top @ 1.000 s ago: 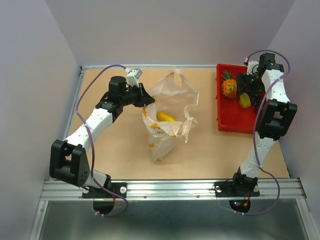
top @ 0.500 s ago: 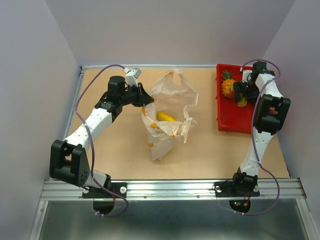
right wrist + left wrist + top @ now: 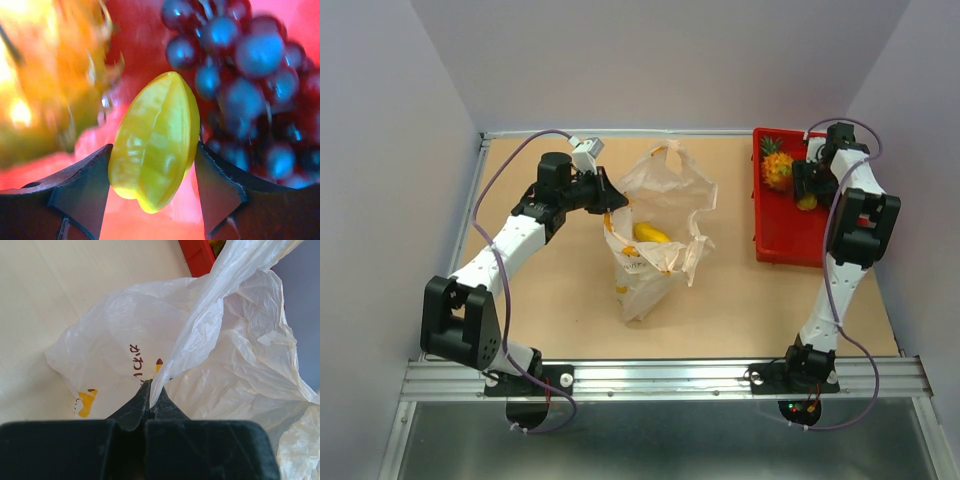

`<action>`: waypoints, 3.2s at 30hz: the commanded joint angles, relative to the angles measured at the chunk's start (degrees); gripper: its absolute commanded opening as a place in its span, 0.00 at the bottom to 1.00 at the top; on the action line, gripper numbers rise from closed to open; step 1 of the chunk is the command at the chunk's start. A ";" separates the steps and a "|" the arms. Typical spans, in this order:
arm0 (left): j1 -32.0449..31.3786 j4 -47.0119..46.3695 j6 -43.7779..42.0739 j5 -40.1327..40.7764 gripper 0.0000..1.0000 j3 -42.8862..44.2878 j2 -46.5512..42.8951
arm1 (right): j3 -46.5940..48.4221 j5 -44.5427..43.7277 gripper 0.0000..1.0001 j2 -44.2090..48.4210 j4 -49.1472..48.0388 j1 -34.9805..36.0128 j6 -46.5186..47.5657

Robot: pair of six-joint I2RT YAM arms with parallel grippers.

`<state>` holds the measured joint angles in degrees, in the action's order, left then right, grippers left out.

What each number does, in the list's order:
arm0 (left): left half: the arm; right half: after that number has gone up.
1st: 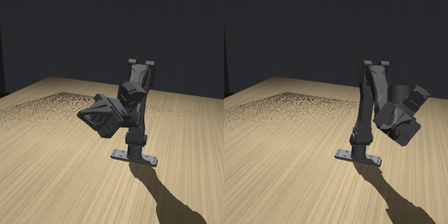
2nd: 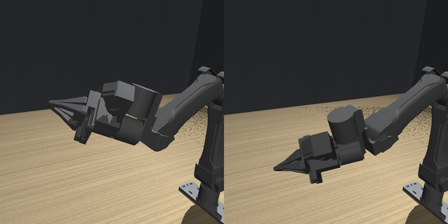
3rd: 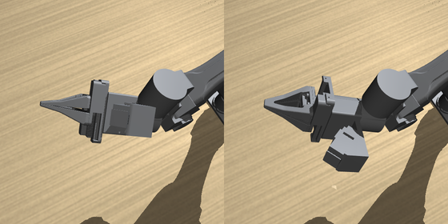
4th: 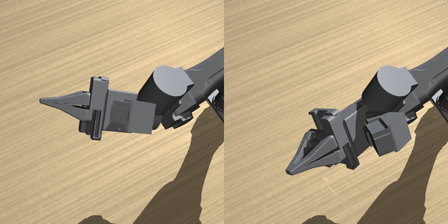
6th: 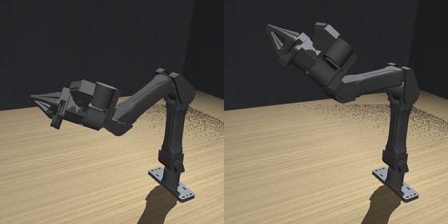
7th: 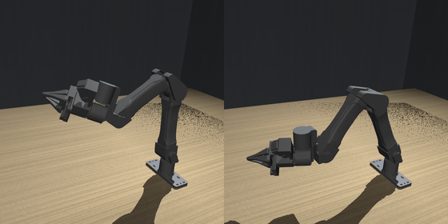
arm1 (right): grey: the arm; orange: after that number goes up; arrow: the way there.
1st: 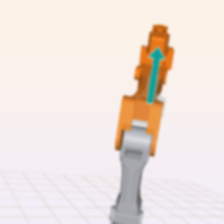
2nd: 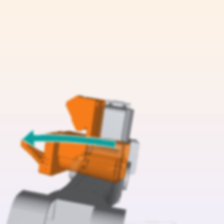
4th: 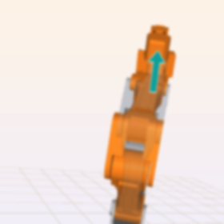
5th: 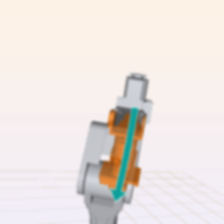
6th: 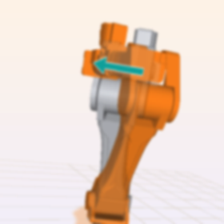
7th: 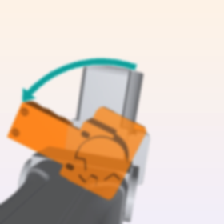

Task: Place the fake fruits into the plastic bag and tie a complex knot

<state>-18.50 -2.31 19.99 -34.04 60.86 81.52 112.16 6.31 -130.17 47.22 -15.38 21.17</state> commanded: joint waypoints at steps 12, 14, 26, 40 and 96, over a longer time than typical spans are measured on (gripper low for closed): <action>0.31 -2.09 0.14 -2.43 0.00 3.03 1.36 | 16.77 28.29 0.30 24.33 13.34 11.47 -4.89; 0.31 -1.91 -0.04 -2.78 0.00 3.65 2.33 | 17.48 30.42 0.29 26.19 11.85 15.19 -7.44; 0.31 -1.56 -0.39 -2.61 0.00 5.59 3.47 | 5.30 26.75 0.31 32.86 5.08 44.11 -3.87; 0.31 -1.74 -0.21 -2.34 0.00 5.06 3.39 | 7.08 17.43 1.00 35.61 -7.40 37.73 -14.48; 2.07 -1.56 -0.12 -1.82 0.00 1.54 1.54 | -9.34 3.71 0.92 18.29 3.30 7.12 -0.77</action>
<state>-16.75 -2.37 20.03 -35.31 62.33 85.65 98.72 9.63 -112.64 42.89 -7.57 19.18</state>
